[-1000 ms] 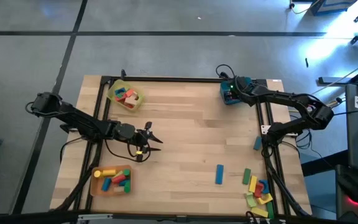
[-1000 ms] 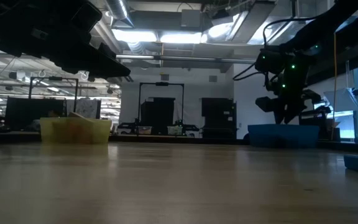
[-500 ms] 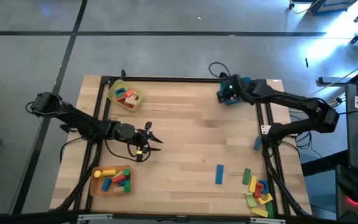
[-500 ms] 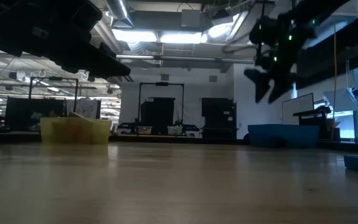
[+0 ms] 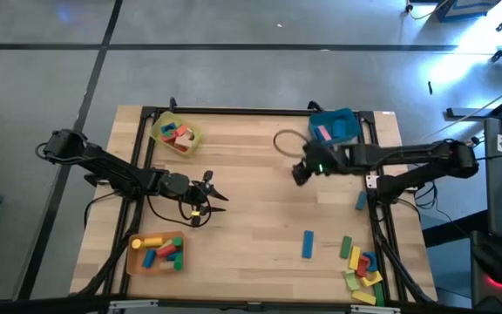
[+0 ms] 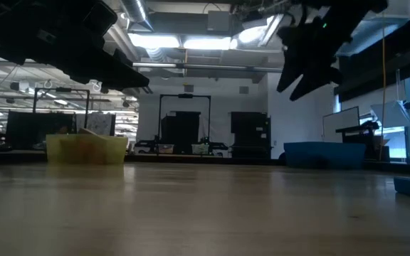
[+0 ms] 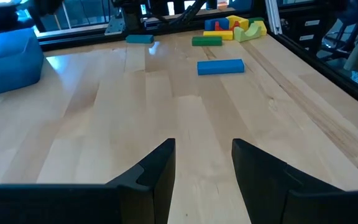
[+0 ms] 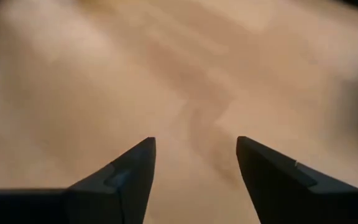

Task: Sort blocks by size
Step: Put the blue rectangular block into the blue bin

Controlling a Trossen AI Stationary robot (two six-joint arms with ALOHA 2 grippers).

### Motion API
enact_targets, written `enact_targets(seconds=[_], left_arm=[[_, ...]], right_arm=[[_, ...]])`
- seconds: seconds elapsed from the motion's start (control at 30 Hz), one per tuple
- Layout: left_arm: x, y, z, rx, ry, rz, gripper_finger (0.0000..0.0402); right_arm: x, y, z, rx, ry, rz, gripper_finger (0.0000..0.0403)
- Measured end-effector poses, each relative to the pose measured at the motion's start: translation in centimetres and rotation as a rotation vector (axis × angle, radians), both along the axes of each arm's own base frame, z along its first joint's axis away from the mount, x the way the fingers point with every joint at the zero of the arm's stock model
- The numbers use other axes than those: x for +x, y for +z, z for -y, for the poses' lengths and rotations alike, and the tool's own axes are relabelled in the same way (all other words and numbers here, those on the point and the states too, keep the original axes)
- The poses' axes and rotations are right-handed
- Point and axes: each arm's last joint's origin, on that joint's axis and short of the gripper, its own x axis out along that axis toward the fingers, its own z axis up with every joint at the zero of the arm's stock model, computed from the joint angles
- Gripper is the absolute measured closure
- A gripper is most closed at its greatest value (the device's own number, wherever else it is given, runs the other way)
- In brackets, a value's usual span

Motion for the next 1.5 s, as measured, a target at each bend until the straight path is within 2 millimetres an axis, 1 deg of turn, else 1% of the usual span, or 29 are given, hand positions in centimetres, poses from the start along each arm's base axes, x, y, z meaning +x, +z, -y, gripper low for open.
enact_targets(seconds=[0.1, 0.2, 0.3, 0.4, 0.5, 0.57, 0.77, 0.9, 1.1, 1.33, 1.5], left_arm=[[0.0, 0.0, 0.0, 0.0, 0.0, 0.001, 0.0259], [0.0, 0.0, 0.0, -0.001, 0.0, 0.001, 0.0259], [0.0, 0.0, 0.0, -0.002, 0.0, 0.001, 0.0259], [0.0, 0.0, 0.0, -0.001, 0.0, 0.0, 0.0259], [0.0, 0.0, 0.0, -0.001, 0.0, 0.001, 0.0259], [0.0, 0.0, 0.0, -0.002, 0.0, 0.0, 0.0259], [0.0, 0.0, 0.0, -0.003, 0.001, -0.001, 0.0259], [0.0, 0.0, 0.0, -0.004, 0.003, 0.005, 0.0259], [0.0, 0.1, 0.0, -0.016, 0.007, 0.007, 0.0259], [0.0, 0.1, 0.0, -0.02, 0.008, 0.007, 0.0259], [0.0, 0.1, 0.0, -0.018, 0.008, 0.004, 0.0259]], right_arm=[[0.1, -0.1, -2.0, 0.017, 0.035, 0.016, 0.0178], [0.0, -0.5, -3.2, 0.027, 0.041, 0.019, 0.0169], [0.1, -1.5, -4.2, 0.083, 0.028, -0.001, 0.0143], [0.6, -2.2, -5.6, 0.162, 0.063, -0.013, 0.0111], [1.3, -3.0, -7.8, 0.237, 0.121, -0.005, 0.0086], [1.6, -3.4, -9.3, 0.263, 0.148, 0.013, 0.0077], [1.8, -5.3, -13.3, 0.324, 0.184, -0.013, 0.0073], [1.5, -6.4, -15.1, 0.359, 0.18, -0.037, 0.0073], [1.1, -7.0, -17.4, 0.466, 0.168, -0.038, 0.0072], [0.2, -6.9, -19.1, 0.607, 0.132, -0.056, 0.0072], [0.3, -7.8, -20.8, 0.659, 0.099, -0.033, 0.0072]])
